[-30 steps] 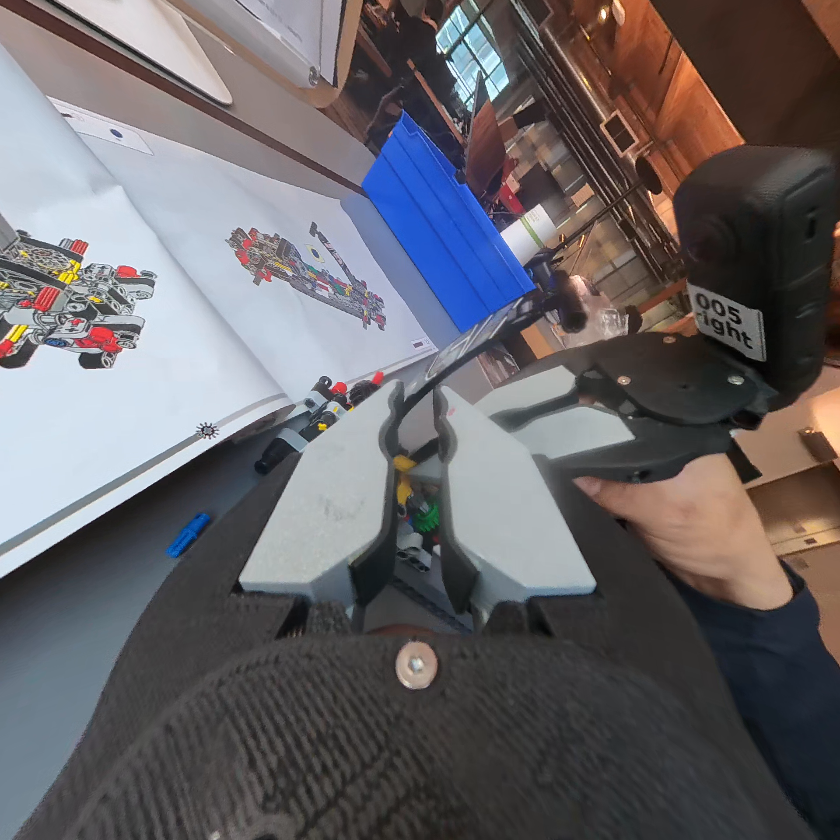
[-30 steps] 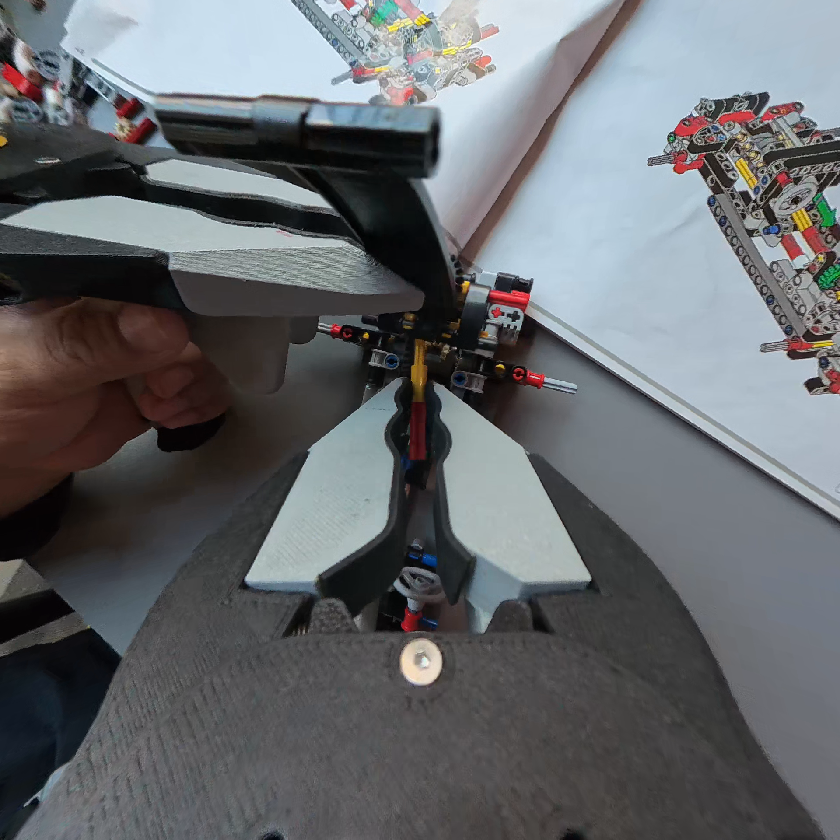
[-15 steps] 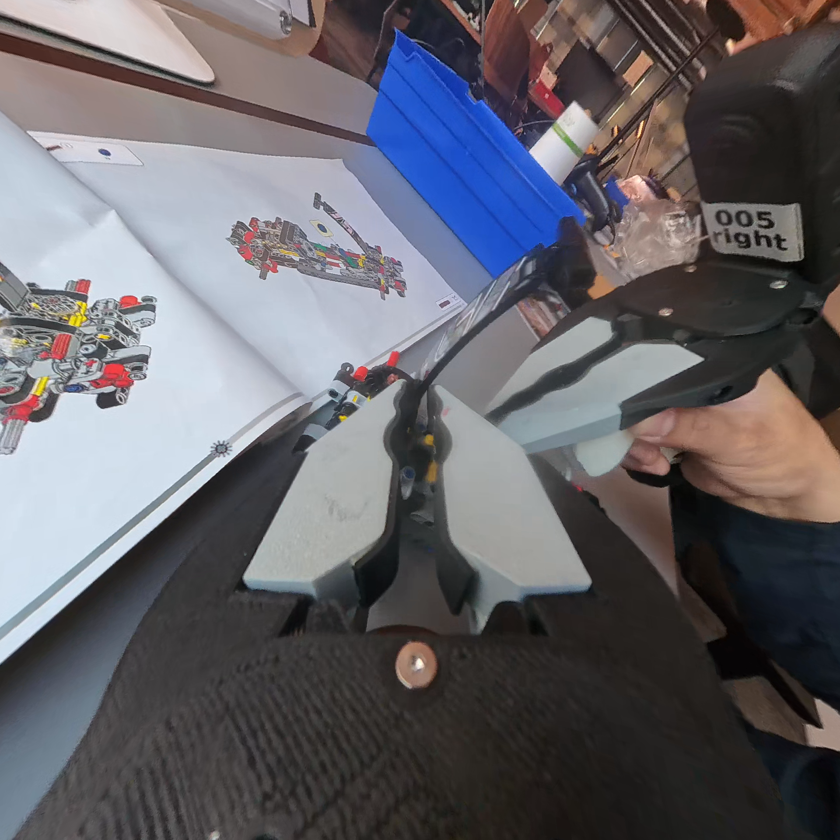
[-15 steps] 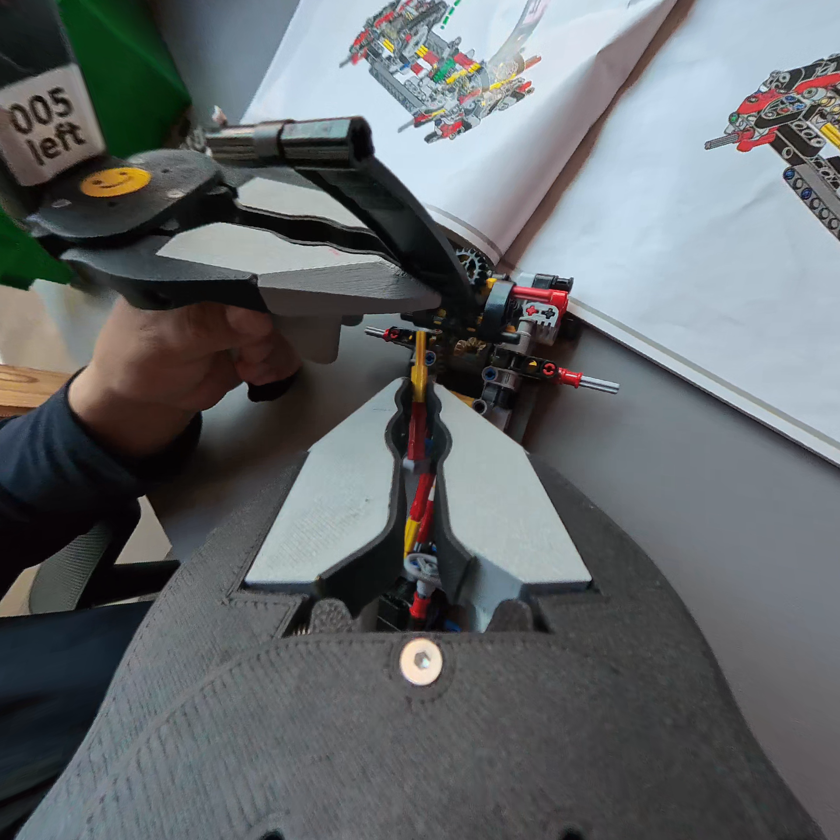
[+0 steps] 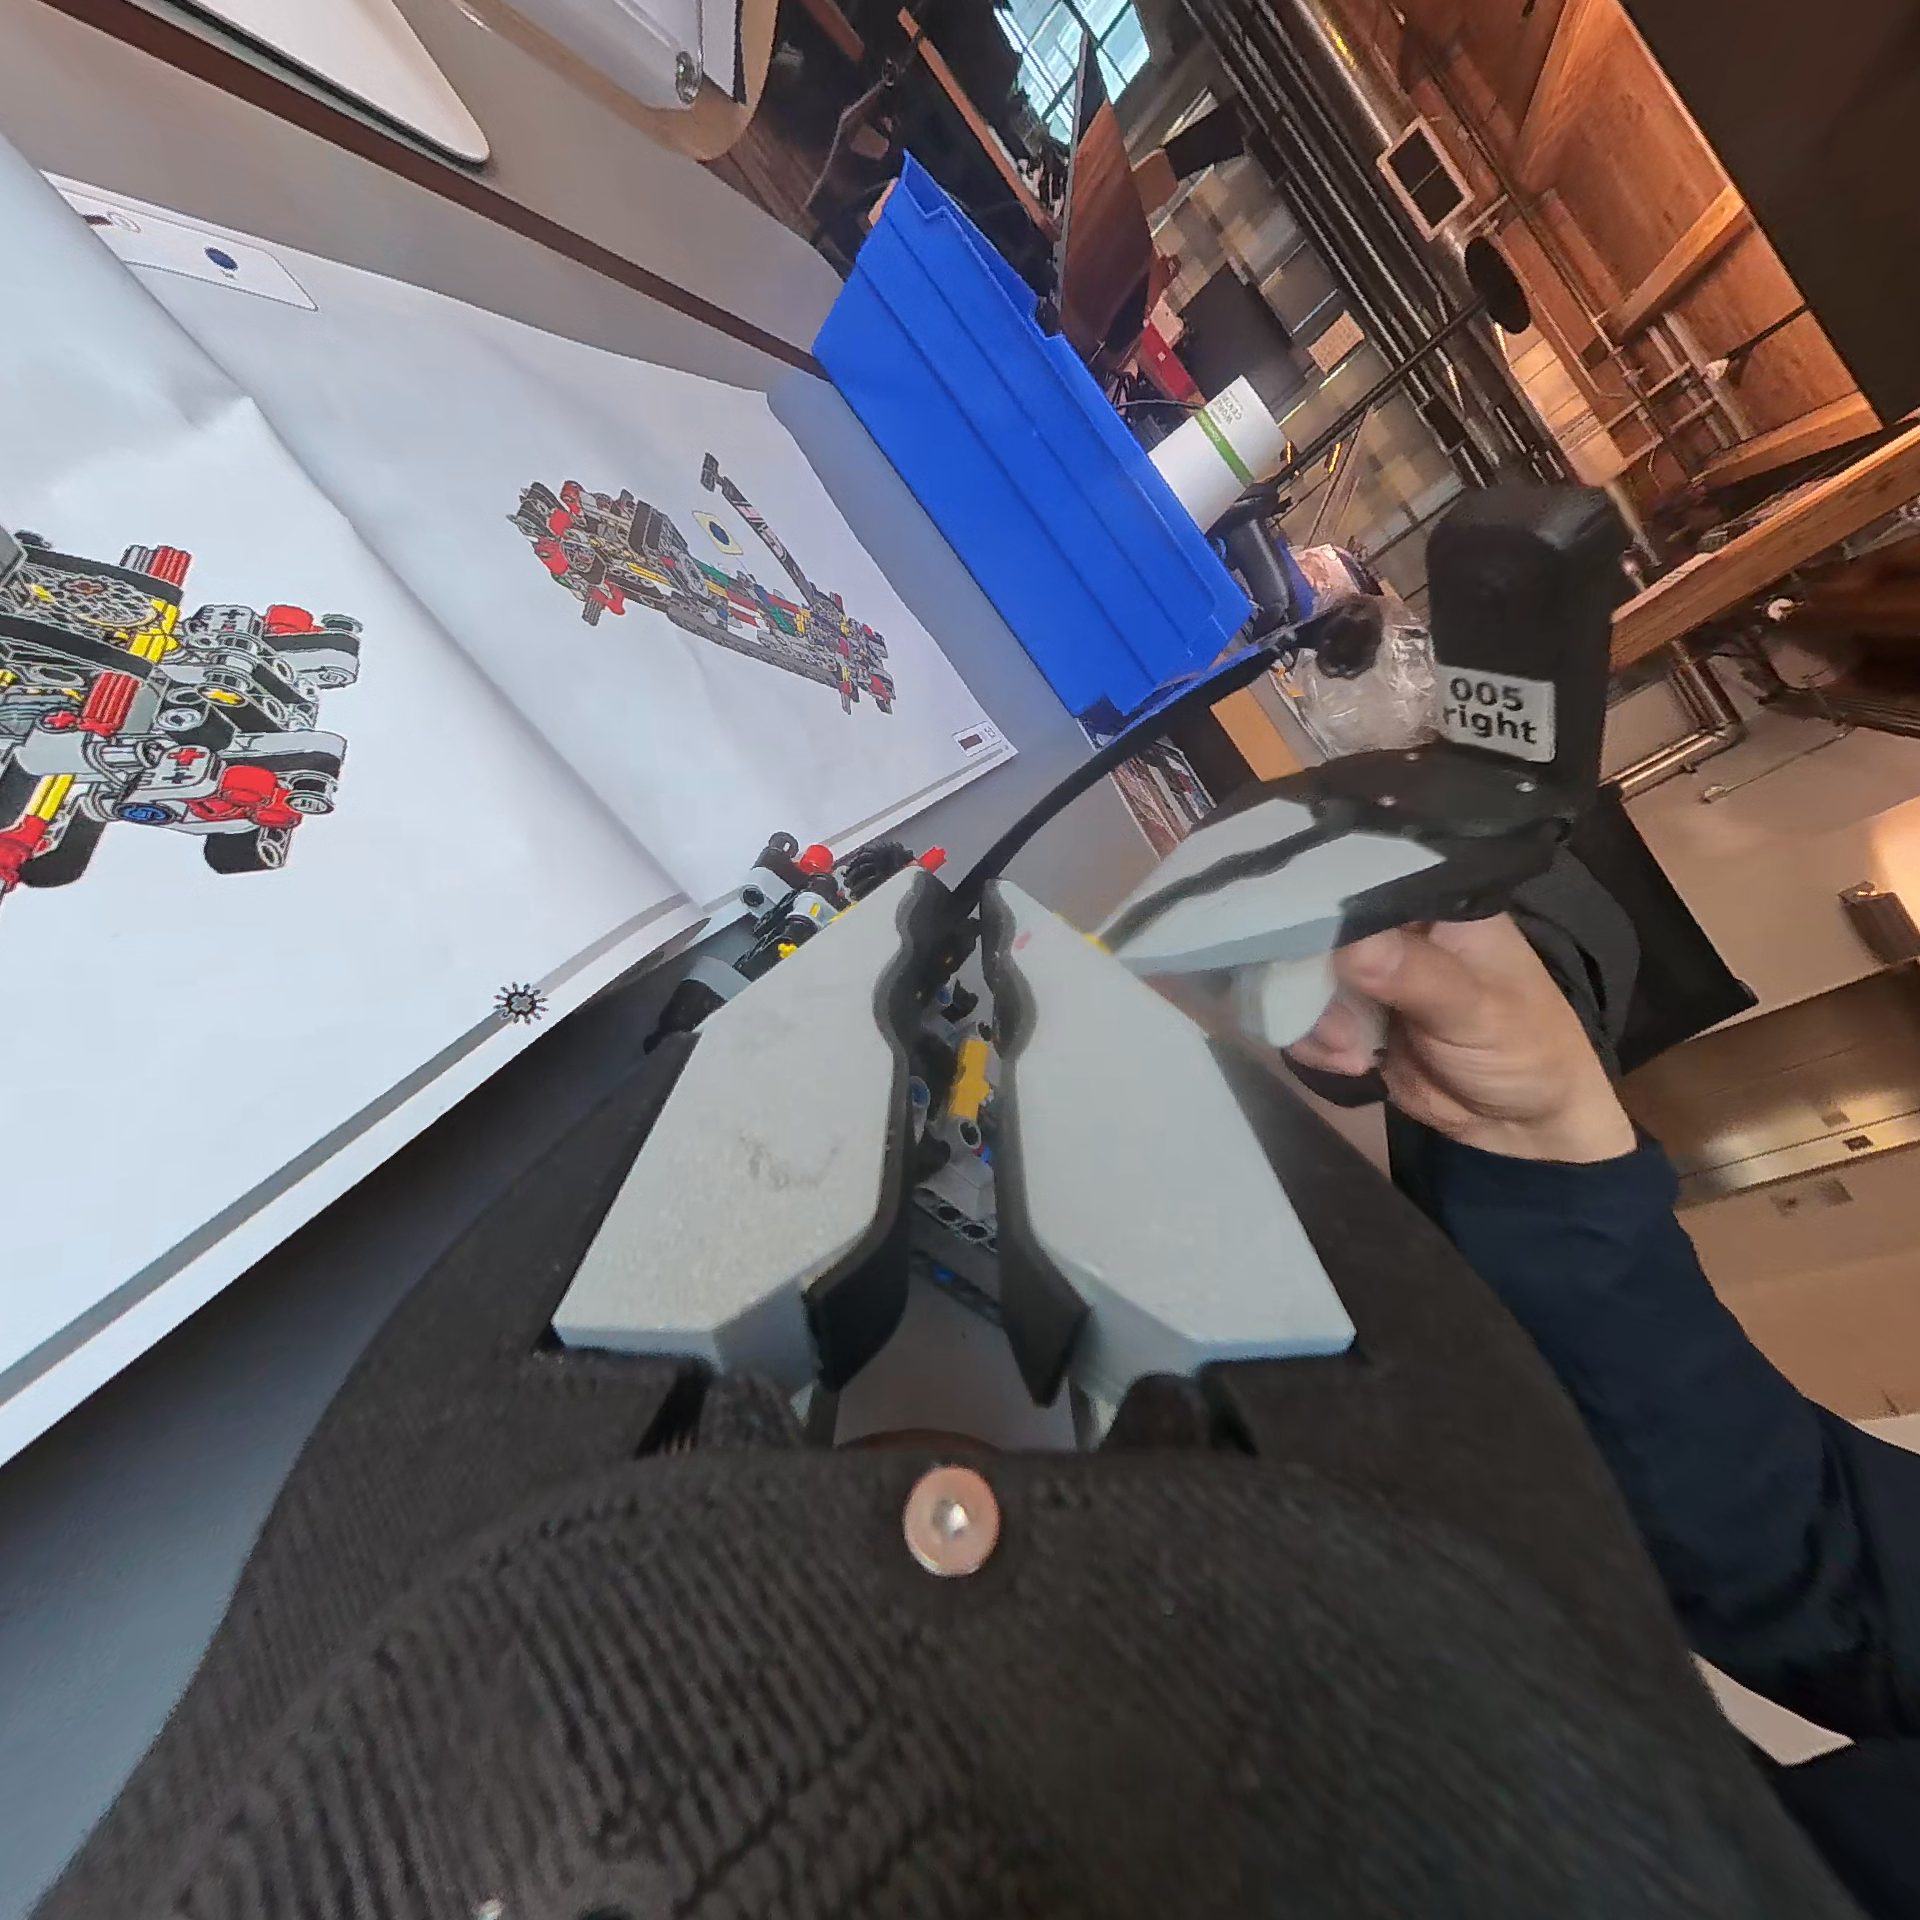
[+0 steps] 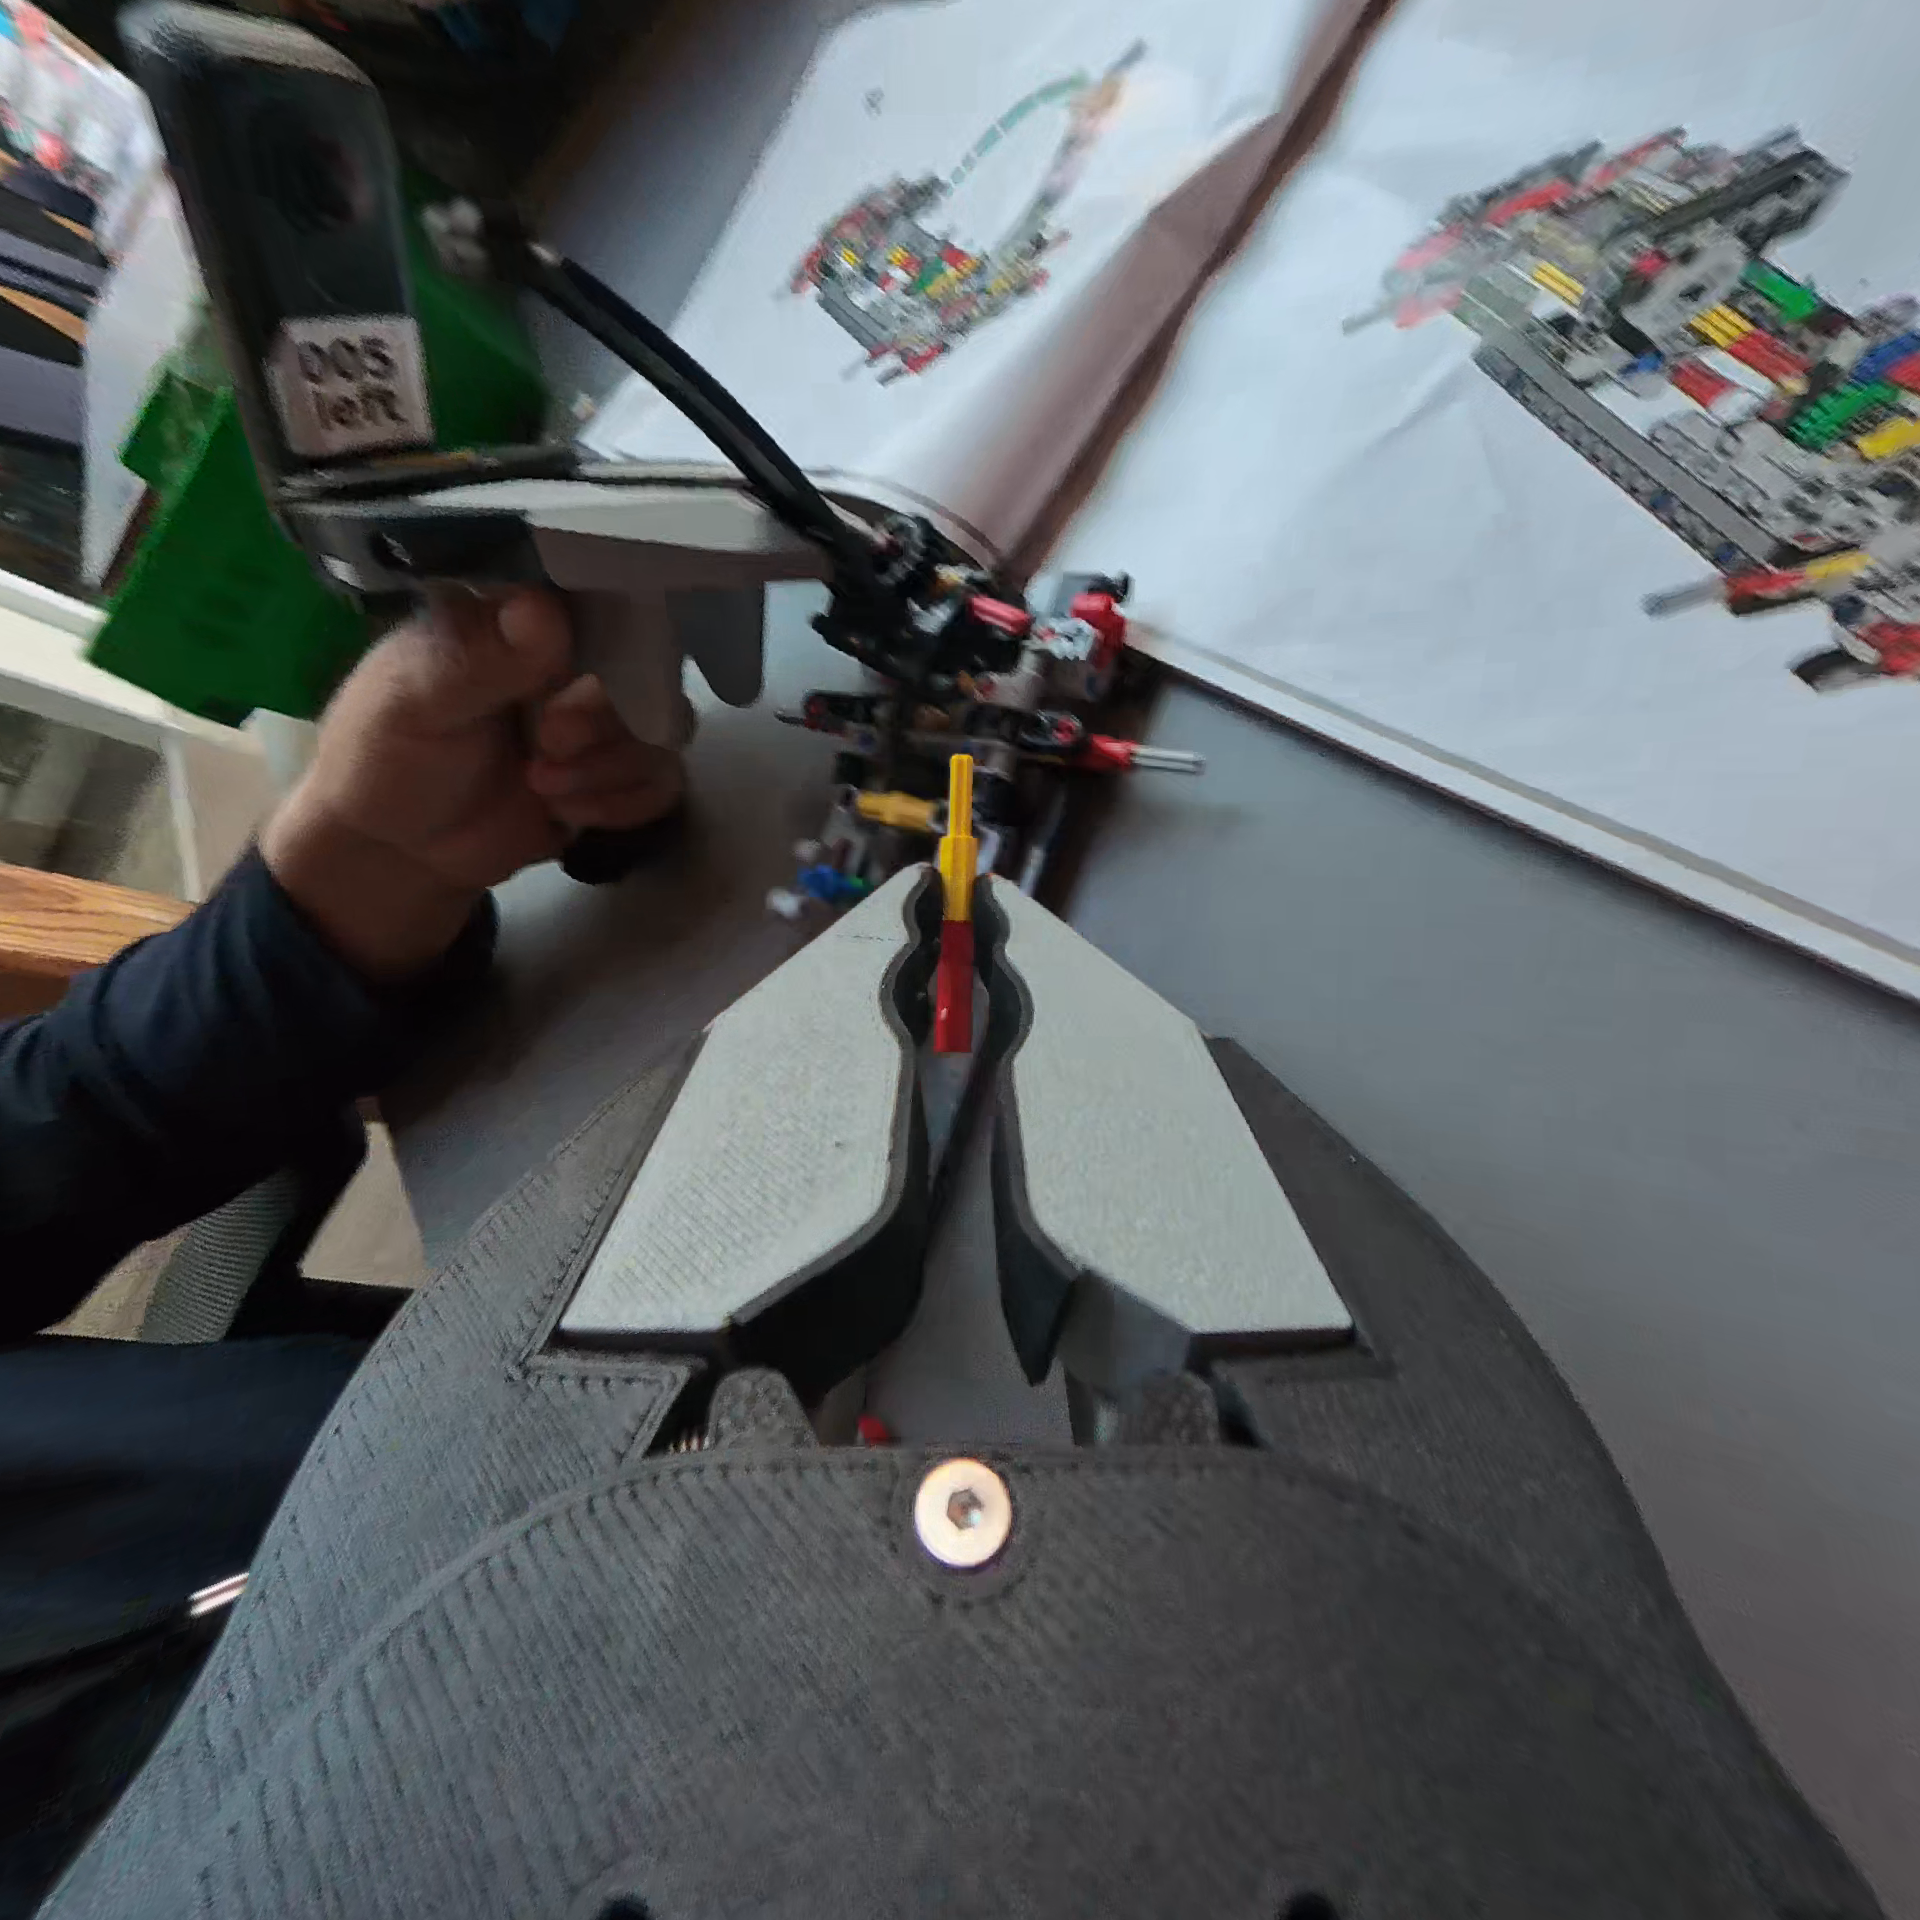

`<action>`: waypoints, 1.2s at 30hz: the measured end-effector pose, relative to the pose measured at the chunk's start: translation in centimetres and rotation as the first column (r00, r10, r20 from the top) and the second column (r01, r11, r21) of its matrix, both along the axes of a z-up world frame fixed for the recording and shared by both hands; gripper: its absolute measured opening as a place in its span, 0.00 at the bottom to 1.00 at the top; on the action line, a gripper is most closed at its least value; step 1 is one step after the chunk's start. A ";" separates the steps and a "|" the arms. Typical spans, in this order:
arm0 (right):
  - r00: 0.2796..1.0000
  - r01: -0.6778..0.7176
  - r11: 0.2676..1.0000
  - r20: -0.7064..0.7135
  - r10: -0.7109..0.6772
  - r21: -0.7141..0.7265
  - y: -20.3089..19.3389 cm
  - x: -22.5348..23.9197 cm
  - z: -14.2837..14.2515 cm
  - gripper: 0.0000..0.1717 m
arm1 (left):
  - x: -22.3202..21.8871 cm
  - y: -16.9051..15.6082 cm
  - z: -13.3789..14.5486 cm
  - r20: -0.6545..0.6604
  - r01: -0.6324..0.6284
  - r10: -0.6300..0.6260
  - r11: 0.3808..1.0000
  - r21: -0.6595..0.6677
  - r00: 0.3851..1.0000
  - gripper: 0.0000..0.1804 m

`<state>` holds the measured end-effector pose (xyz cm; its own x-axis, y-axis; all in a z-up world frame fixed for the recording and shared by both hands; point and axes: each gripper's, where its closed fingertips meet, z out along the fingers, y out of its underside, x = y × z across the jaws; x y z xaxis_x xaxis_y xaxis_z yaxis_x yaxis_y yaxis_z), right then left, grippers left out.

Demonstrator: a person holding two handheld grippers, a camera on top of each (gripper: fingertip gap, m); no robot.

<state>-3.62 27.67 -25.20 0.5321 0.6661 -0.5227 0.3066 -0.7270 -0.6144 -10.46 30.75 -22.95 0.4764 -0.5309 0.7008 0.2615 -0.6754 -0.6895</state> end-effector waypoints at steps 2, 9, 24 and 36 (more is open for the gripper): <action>0.992 0.005 1.000 0.127 -0.004 -0.005 -0.2 1.8 -2.1 0.02 | 0.2 0.0 0.0 0.023 -0.001 0.001 1.000 -0.024 1.000 0.03; 0.960 -0.091 0.988 0.276 0.054 0.124 -0.8 2.6 -4.2 0.08 | 0.5 0.1 0.2 0.126 0.008 0.002 0.996 -0.083 0.992 0.04; 0.927 -0.369 0.850 0.215 0.308 0.375 1.6 -2.2 1.2 0.22 | 0.5 0.2 0.2 0.123 0.022 -0.011 0.996 -0.087 0.992 0.04; 0.828 -0.510 0.741 0.014 0.561 0.437 3.5 -7.8 1.3 0.11 | -0.7 0.5 1.0 0.033 0.021 -0.021 1.000 0.001 0.999 0.04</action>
<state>-11.46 31.16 -23.91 -0.0215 0.9849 -0.1718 0.4805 -0.1405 -0.8657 -11.14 31.23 -21.94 0.4416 -0.5407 0.7160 0.2703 -0.6807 -0.6808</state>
